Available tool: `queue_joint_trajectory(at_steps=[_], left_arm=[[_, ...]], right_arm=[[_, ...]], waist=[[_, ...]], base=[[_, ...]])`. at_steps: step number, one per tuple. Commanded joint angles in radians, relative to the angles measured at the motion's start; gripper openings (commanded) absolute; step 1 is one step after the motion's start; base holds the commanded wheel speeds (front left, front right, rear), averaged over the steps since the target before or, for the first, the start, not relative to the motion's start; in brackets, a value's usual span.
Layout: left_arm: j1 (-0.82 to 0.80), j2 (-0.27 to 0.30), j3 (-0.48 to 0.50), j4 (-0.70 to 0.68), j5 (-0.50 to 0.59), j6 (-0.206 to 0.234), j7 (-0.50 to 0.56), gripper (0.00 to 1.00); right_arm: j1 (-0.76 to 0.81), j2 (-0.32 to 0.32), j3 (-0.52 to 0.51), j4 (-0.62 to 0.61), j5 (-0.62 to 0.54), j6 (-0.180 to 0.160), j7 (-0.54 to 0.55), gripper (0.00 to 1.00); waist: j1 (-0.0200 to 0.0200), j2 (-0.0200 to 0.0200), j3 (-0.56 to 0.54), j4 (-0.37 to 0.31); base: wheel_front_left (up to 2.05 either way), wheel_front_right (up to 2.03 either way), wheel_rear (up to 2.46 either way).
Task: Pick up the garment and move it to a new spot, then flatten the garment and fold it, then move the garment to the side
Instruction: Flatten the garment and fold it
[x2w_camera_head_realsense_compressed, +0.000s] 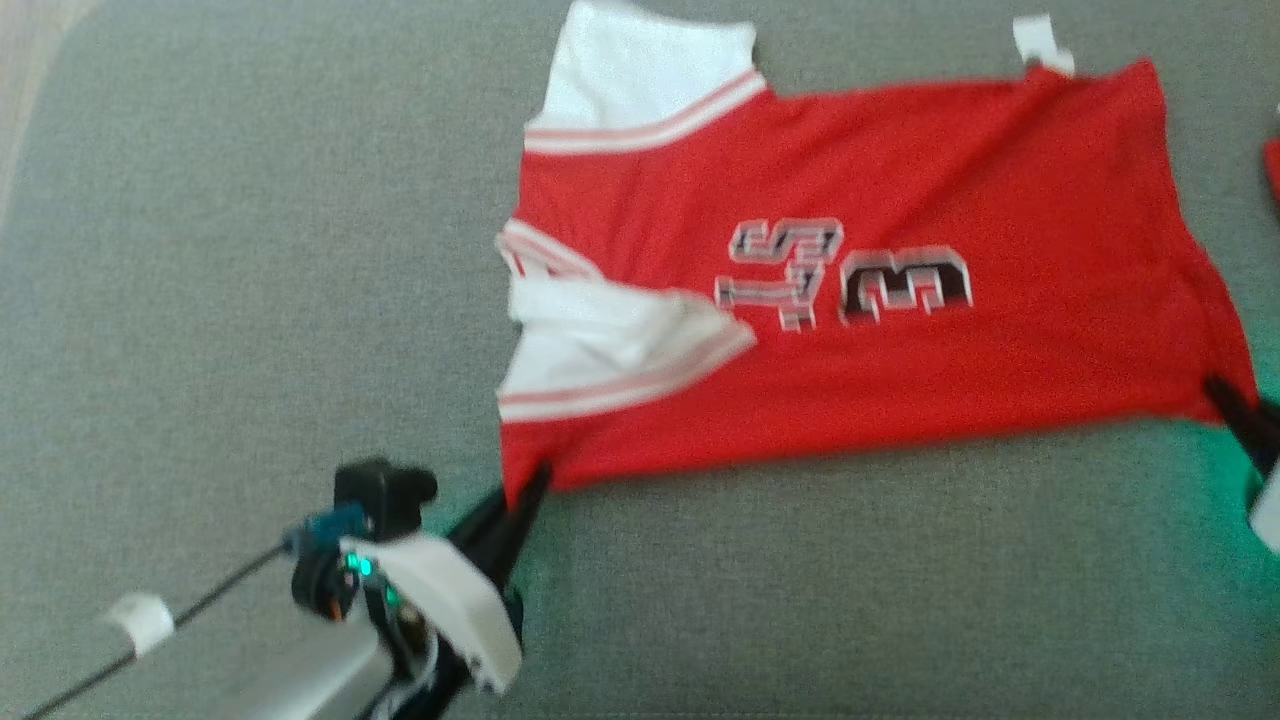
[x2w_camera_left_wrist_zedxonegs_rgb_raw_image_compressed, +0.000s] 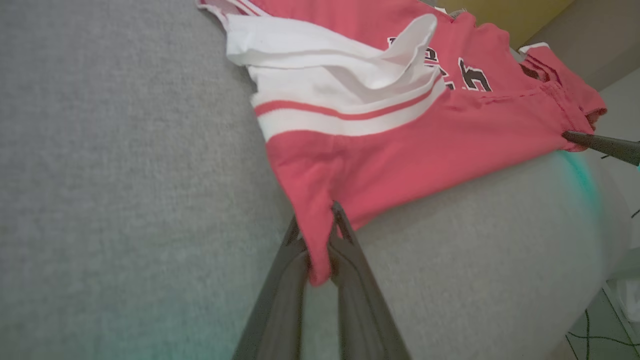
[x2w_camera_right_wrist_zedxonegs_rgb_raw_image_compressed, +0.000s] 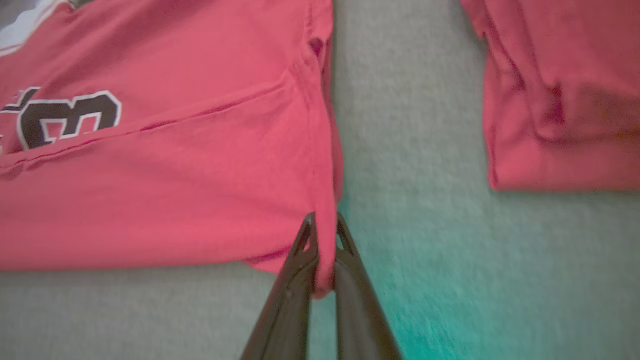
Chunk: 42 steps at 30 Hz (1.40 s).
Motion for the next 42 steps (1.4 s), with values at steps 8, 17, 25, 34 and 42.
queue_joint_trajectory(at_steps=[8, 17, 25, 34, 42], left_arm=[[0.117, 0.116, -0.022, -0.193, 0.021, 0.072, 0.022, 0.00], [-0.040, 0.200, 0.034, -0.310, 0.077, 0.083, 0.086, 1.00], [-0.514, 0.157, 0.081, -0.193, 0.136, -0.043, 0.330, 1.00], [-0.793, 0.031, 0.088, 0.175, 0.081, -0.132, 0.511, 1.00], [-0.876, 0.004, 0.076, 0.423, 0.101, -0.149, 0.534, 1.00]], right_arm=[[0.276, -0.149, -0.084, -0.147, 0.058, 0.007, -0.011, 0.00], [0.345, -0.140, -0.254, -0.265, 0.035, 0.007, -0.032, 1.00], [0.239, -0.083, -0.343, -0.382, -0.063, 0.007, 0.002, 1.00], [0.112, -0.002, -0.299, -0.453, -0.126, 0.007, 0.034, 1.00], [0.072, 0.041, -0.265, -0.437, -0.130, 0.007, -0.001, 1.00]], waist=[[0.0000, 0.0000, -0.036, 0.000], [0.0000, 0.0000, 0.027, -0.003], [0.0000, 0.0000, 0.151, -0.053], [0.0000, 0.0000, 0.249, -0.172], [0.0000, 0.0000, 0.305, -0.238]], base=[[0.00, 0.00, 0.00], [0.00, 0.00, 0.00], [0.00, 0.00, 0.00], [0.00, 0.00, 0.00], [0.00, 0.00, 0.00]])
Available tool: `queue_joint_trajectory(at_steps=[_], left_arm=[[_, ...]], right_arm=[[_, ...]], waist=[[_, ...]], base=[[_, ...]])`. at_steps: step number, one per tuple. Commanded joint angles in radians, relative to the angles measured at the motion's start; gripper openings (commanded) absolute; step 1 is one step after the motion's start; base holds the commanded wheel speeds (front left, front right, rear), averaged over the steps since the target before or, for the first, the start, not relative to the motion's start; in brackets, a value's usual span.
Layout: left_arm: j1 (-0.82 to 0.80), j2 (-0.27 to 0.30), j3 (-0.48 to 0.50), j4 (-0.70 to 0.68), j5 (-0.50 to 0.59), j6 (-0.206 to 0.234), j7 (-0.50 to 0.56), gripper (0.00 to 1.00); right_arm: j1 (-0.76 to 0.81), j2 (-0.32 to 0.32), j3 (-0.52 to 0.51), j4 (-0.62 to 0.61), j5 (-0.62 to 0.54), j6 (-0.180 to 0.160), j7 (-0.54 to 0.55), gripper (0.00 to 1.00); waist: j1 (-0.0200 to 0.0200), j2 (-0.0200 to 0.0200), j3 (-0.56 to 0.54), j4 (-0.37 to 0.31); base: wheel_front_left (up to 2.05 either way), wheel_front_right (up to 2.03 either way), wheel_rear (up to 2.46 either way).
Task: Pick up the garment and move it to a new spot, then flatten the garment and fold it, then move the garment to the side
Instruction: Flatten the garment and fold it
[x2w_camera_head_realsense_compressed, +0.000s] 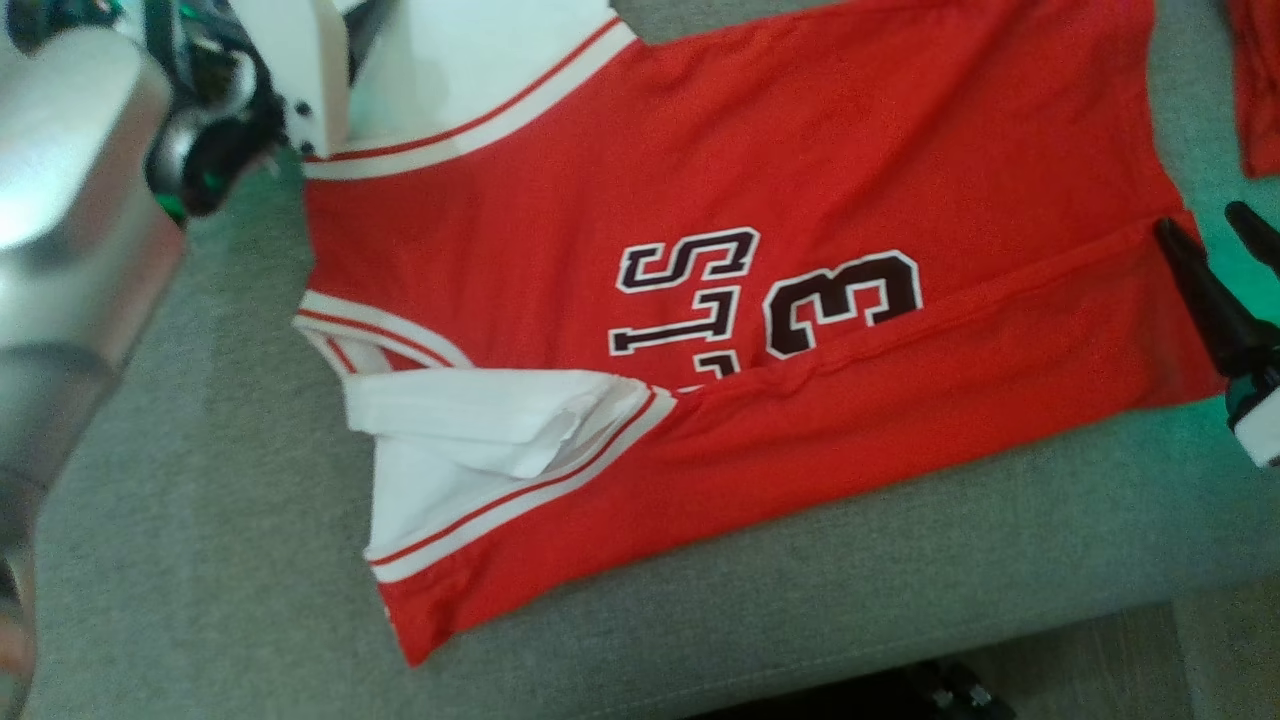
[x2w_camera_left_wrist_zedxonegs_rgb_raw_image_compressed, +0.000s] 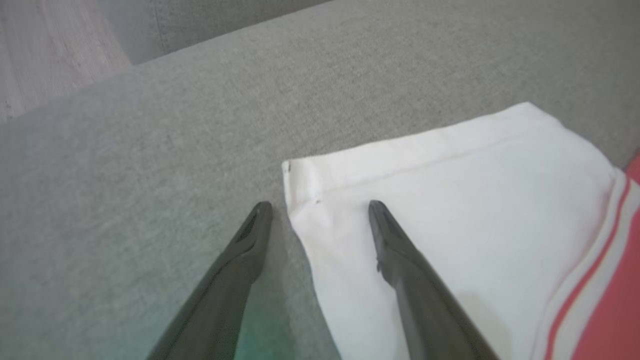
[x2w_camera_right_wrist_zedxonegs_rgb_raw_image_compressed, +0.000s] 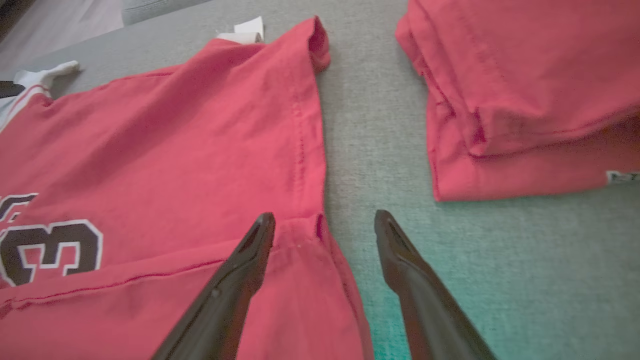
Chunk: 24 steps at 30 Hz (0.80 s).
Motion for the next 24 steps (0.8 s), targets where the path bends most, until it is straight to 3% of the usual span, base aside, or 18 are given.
queue_joint_trajectory(at_steps=[1, 5, 6, 7, 8, 9, 16, 24], left_arm=[[-0.060, 0.025, 0.033, -0.005, 0.009, -0.002, 0.000, 1.00], [-0.090, 0.016, 0.024, 0.083, 0.033, -0.012, -0.030, 1.00], [-0.092, 0.011, 0.023, 0.097, 0.030, -0.016, -0.030, 0.78], [-0.092, 0.005, 0.022, 0.109, 0.026, -0.022, -0.026, 0.42], [-0.093, 0.000, 0.019, 0.119, 0.023, -0.027, -0.021, 0.12], [-0.093, -0.005, 0.017, 0.125, 0.021, -0.032, -0.019, 0.00], [-0.104, -0.022, 0.014, 0.135, 0.018, -0.056, -0.065, 0.00], [-0.149, -0.048, 0.009, 0.133, 0.035, -0.068, -0.122, 0.00]], right_arm=[[-0.007, -0.029, 0.000, -0.017, -0.004, 0.007, -0.012, 1.00], [-0.016, -0.031, 0.016, 0.007, 0.004, 0.007, -0.029, 1.00], [-0.016, -0.033, 0.017, 0.010, 0.007, 0.007, -0.032, 1.00], [-0.016, -0.037, 0.017, 0.014, 0.010, 0.007, -0.033, 1.00], [-0.017, -0.042, 0.015, 0.017, 0.013, 0.007, -0.034, 1.00], [-0.018, -0.047, 0.012, 0.020, 0.015, 0.007, -0.034, 1.00], [-0.080, -0.074, 0.002, 0.021, 0.024, 0.007, -0.023, 1.00], [-0.327, -0.064, 0.084, 0.136, 0.075, 0.007, 0.069, 1.00]], waist=[[-0.0001, 0.0000, 0.020, -0.021], [-0.0001, 0.0000, 0.031, -0.031], [-0.0001, 0.0000, 0.031, -0.031], [-0.0001, 0.0000, 0.030, -0.028], [-0.0001, 0.0000, 0.029, -0.025], [-0.0001, 0.0000, 0.027, -0.021], [-0.0001, 0.0000, 0.008, 0.011], [-0.0001, 0.0000, 0.012, 0.060]], base=[[0.00, 0.00, 0.00], [0.00, 0.00, 0.00], [0.00, 0.00, 0.00], [0.00, 0.00, 0.00], [0.00, 0.00, 0.00], [0.00, 0.00, 0.00], [0.00, 0.00, 0.00], [0.00, 0.00, 0.00]])
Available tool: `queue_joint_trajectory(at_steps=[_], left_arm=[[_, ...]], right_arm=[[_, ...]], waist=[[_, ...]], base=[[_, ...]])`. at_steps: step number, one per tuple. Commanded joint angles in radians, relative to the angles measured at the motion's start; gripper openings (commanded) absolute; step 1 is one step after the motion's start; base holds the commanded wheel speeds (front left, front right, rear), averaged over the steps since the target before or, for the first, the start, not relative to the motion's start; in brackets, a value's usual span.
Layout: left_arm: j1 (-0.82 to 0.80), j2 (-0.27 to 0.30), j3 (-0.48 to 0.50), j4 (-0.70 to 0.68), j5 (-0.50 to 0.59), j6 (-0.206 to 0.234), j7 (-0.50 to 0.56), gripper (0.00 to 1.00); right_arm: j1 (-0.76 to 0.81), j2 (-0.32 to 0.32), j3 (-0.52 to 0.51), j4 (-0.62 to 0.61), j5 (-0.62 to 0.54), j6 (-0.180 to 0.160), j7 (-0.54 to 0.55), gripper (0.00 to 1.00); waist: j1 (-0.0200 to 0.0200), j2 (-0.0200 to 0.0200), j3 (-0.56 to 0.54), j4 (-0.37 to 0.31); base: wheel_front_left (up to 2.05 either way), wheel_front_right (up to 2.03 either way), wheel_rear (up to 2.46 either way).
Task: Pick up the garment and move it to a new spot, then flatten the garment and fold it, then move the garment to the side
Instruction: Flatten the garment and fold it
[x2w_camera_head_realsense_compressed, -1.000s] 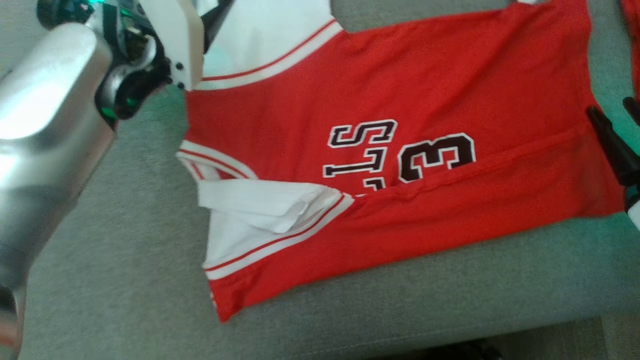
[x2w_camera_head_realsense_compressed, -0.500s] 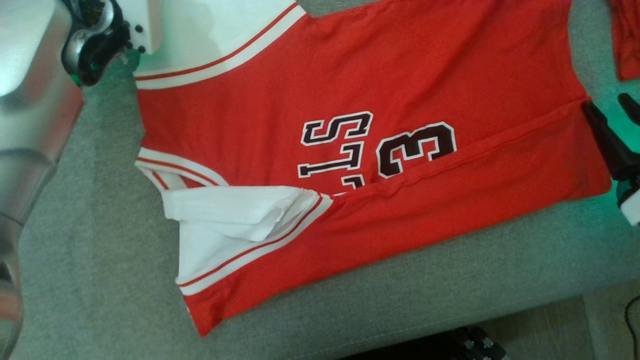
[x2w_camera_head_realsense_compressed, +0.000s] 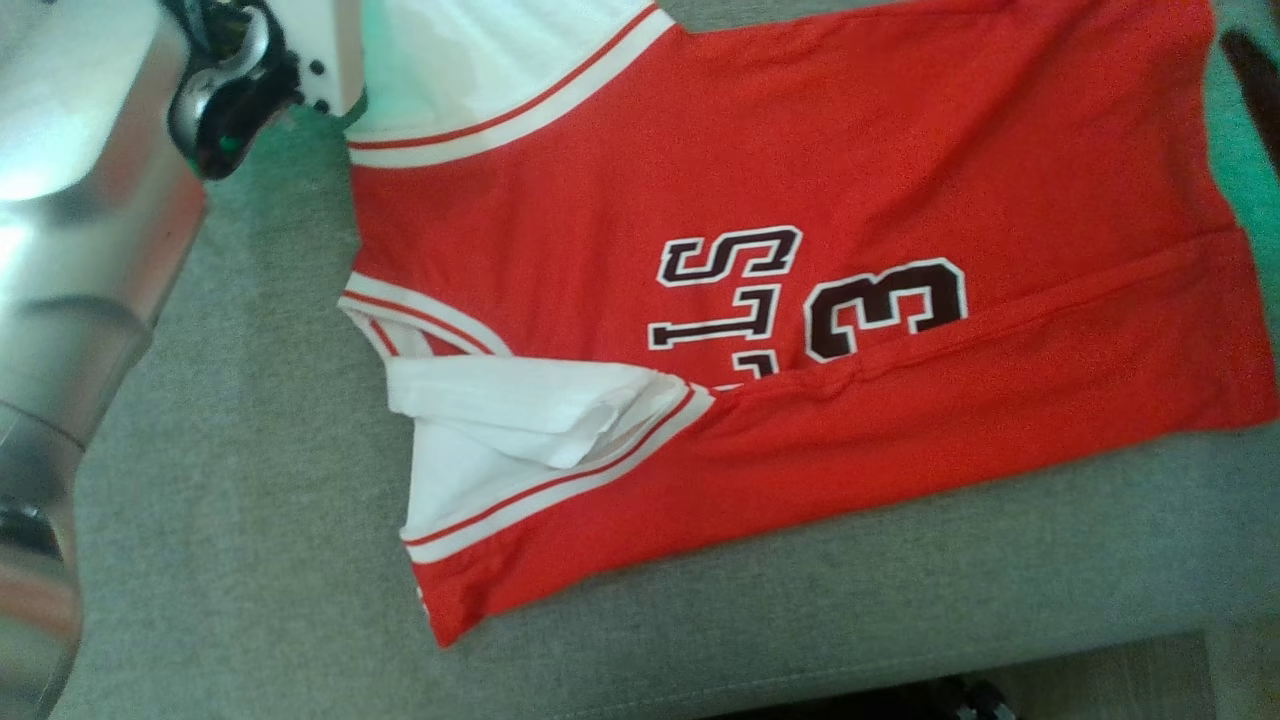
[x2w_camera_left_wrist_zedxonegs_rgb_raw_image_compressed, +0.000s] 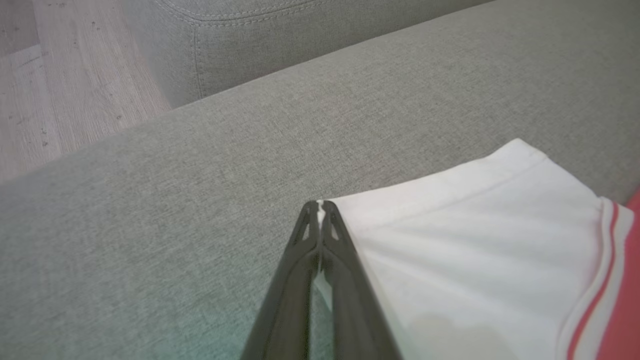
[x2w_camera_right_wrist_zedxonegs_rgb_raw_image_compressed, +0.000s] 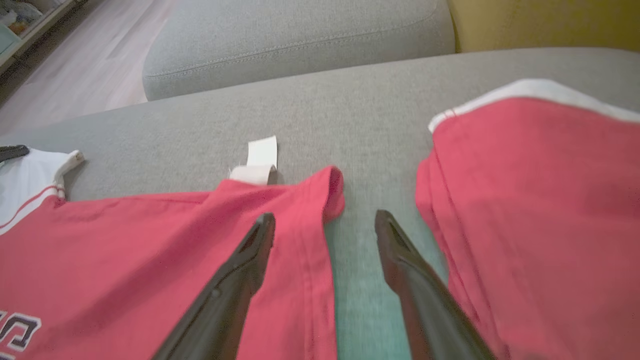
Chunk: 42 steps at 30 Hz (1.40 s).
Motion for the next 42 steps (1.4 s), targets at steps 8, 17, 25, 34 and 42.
queue_joint_trajectory(at_steps=[8, 17, 25, 34, 42], left_arm=[[-0.095, 0.001, 0.009, -0.018, 0.015, -0.010, -0.025, 0.00], [-0.116, -0.014, -0.002, -0.007, 0.010, -0.017, -0.046, 0.00], [-0.157, 0.005, 0.000, -0.014, 0.039, -0.022, -0.173, 0.00], [-0.196, 0.027, -0.023, -0.080, 0.046, -0.024, -0.300, 0.00], [-0.048, 0.155, -0.130, -0.319, 0.019, -0.025, -0.306, 0.00]], right_arm=[[-0.214, -0.012, 0.099, 0.214, -0.013, 0.007, 0.084, 0.95], [-0.338, -0.009, 0.216, 0.341, 0.023, 0.007, 0.105, 0.00], [-0.410, -0.025, 0.272, 0.366, 0.043, 0.007, -0.040, 0.00], [-0.400, -0.082, 0.321, 0.338, 0.102, 0.007, -0.200, 0.00], [-0.245, -0.170, 0.378, 0.281, 0.138, 0.007, -0.293, 0.00]], waist=[[0.0000, 0.0000, 0.027, 0.053], [0.0000, 0.0000, 0.038, 0.074], [0.0000, 0.0000, 0.028, 0.069], [0.0000, 0.0000, -0.043, 0.085], [0.0000, 0.0000, -0.112, 0.113]], base=[[0.00, 0.00, 0.00], [0.00, 0.00, 0.00], [0.00, 0.00, 0.00], [0.00, 0.00, 0.00], [0.00, 0.00, 0.00]])
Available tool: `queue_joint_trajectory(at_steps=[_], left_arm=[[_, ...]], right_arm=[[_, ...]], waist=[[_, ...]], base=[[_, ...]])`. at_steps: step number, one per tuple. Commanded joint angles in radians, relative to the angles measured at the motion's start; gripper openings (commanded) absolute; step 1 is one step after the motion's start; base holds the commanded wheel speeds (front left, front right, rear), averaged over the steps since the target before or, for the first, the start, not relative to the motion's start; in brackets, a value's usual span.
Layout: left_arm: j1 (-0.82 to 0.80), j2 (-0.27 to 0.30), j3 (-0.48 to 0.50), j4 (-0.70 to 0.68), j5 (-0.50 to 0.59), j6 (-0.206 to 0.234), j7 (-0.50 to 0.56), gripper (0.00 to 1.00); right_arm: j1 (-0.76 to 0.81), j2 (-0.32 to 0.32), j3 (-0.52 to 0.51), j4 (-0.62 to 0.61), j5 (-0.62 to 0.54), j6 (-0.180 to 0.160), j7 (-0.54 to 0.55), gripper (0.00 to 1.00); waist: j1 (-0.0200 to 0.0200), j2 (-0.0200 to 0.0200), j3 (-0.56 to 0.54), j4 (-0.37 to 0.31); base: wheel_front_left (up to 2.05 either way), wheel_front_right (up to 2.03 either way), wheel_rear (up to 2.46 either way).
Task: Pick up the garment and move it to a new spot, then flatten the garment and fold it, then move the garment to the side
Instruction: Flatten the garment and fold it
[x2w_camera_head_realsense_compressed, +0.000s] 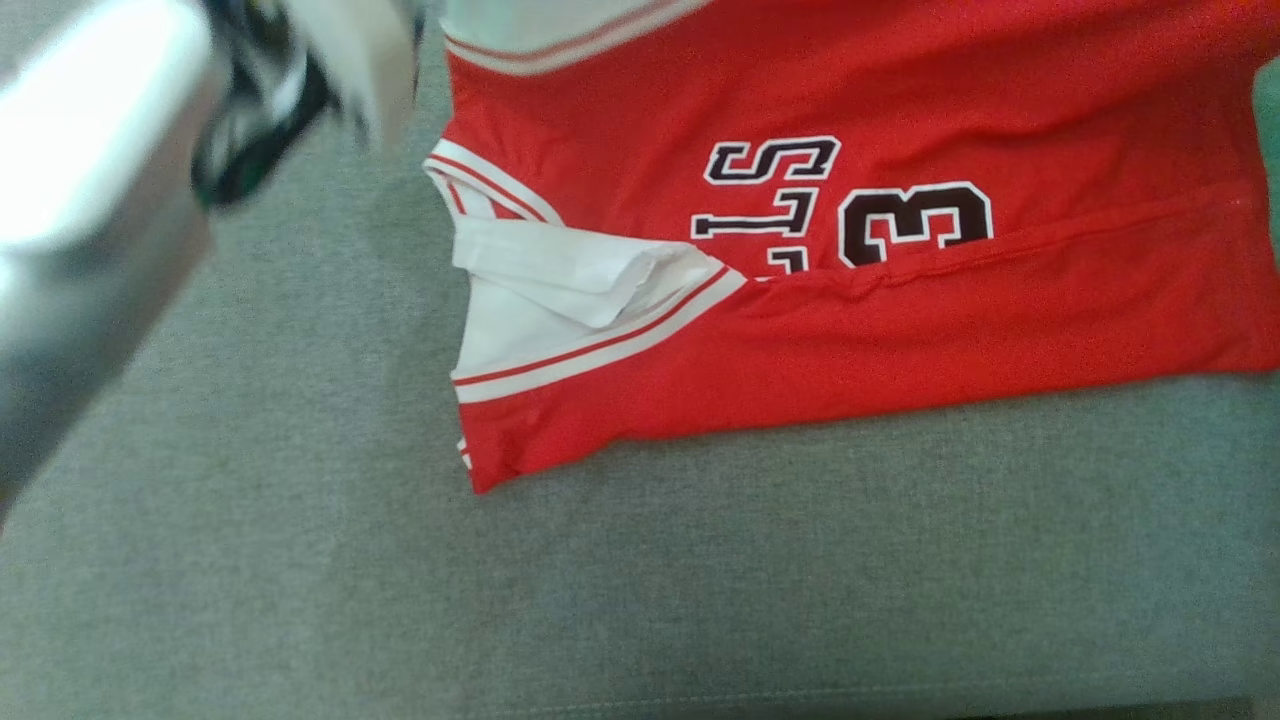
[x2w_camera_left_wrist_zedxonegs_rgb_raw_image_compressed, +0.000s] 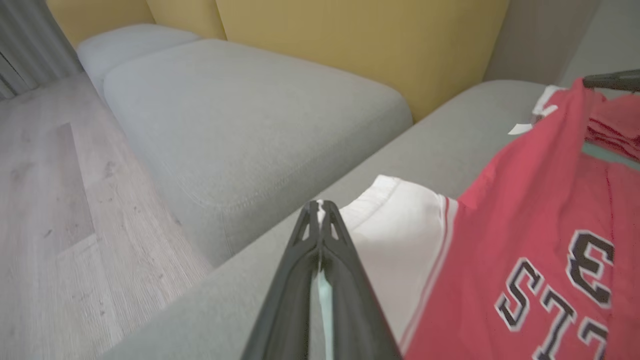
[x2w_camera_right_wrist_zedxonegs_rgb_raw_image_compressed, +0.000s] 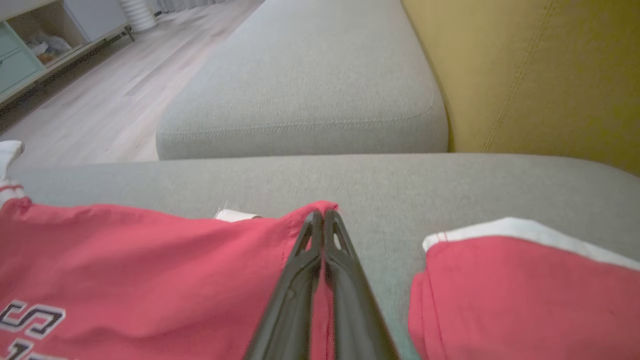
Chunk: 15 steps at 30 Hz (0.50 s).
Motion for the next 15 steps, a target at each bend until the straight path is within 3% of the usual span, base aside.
queue_joint_trajectory(at_steps=[1, 9, 10, 15], left_arm=[[0.033, 0.079, 0.015, -0.070, -0.006, 0.003, 0.007, 0.00], [0.253, 0.243, -0.004, -0.394, -0.051, 0.123, 0.018, 0.00], [0.253, 0.243, -0.004, -0.394, -0.051, 0.123, 0.018, 0.00], [0.372, 0.314, -0.022, -0.568, -0.056, 0.220, 0.006, 0.00]], right_arm=[[0.070, -0.059, 0.008, -0.026, 0.005, 0.007, -0.030, 0.00], [0.220, -0.104, 0.007, -0.052, 0.053, 0.007, -0.097, 0.00], [0.220, -0.104, 0.007, -0.052, 0.053, 0.007, -0.097, 0.00], [0.313, -0.124, 0.000, -0.070, 0.079, 0.007, -0.114, 0.00]], waist=[[0.0002, 0.0000, -0.025, 0.018], [0.0002, 0.0000, -0.077, 0.042], [0.0002, 0.0000, -0.077, 0.042], [0.0002, 0.0000, -0.098, 0.049]], base=[[0.00, 0.00, 0.00], [0.00, 0.00, 0.00], [0.00, 0.00, 0.00], [0.00, 0.00, 0.00]])
